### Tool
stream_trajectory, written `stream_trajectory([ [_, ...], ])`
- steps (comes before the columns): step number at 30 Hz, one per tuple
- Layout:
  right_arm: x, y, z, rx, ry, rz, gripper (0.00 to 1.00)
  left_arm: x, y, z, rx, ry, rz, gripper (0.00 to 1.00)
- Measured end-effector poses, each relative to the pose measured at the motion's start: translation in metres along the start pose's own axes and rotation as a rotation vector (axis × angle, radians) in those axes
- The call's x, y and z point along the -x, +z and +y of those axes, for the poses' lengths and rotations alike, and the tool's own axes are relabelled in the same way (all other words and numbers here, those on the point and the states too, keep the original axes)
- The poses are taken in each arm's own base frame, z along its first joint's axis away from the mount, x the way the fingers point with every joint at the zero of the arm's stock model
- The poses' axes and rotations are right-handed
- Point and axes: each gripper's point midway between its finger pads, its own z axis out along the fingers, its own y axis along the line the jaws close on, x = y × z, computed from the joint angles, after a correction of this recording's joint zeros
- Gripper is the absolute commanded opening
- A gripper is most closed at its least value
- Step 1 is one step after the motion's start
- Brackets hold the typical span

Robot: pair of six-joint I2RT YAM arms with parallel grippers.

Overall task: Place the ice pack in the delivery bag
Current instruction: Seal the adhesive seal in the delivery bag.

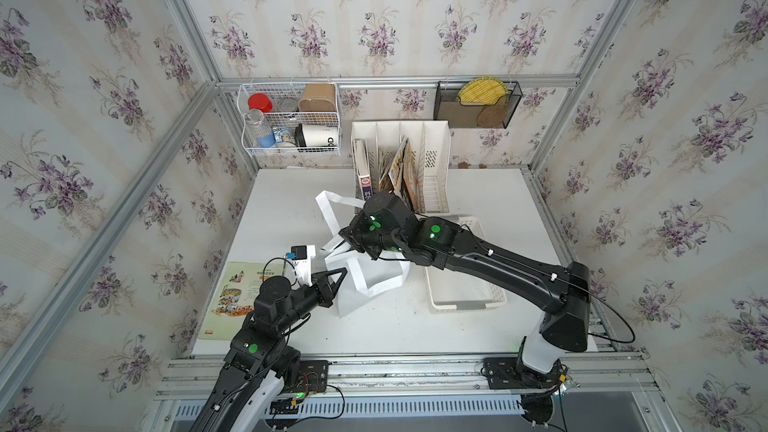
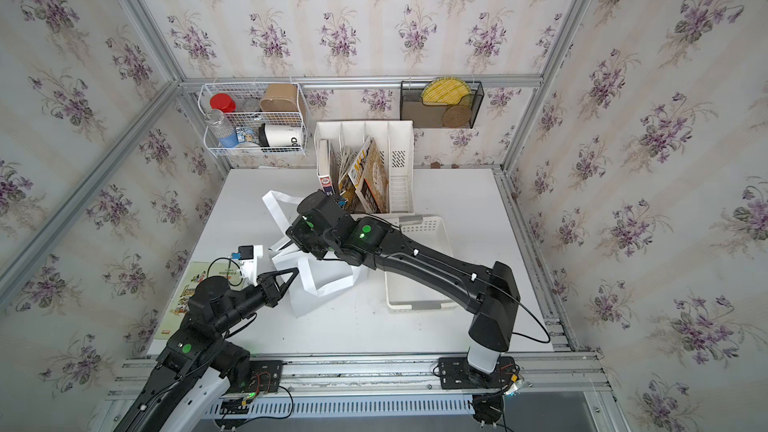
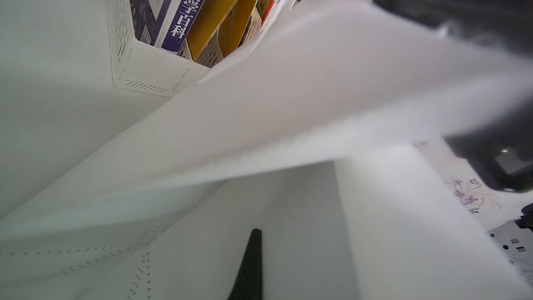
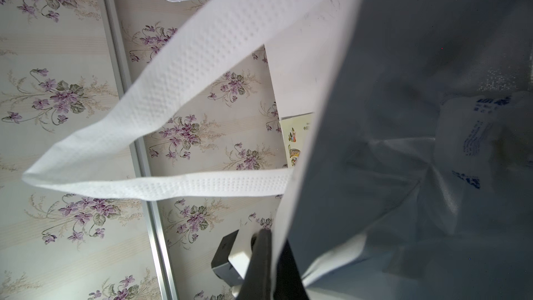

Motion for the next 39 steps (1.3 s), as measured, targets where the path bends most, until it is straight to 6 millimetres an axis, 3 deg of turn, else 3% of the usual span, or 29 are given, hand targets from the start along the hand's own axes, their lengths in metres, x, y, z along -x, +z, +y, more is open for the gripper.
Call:
stream_trajectory([
  [13,-0.007,-0.006,-0.006,-0.011,-0.024,-0.003,0.0,0.008,0.002,0.007,0.041,-0.116,-0.038,0.06],
  [29,-0.009,-0.001,-0.02,-0.043,-0.033,-0.014,0.0,0.025,0.0,-0.006,-0.002,-0.161,-0.101,0.34],
  [35,-0.01,-0.001,-0.02,-0.043,-0.034,-0.012,0.0,0.026,0.002,-0.005,-0.002,-0.165,-0.1,0.2],
  [39,-0.011,-0.001,-0.021,-0.045,-0.035,-0.015,0.0,0.025,0.004,-0.002,0.013,-0.17,-0.096,0.18],
])
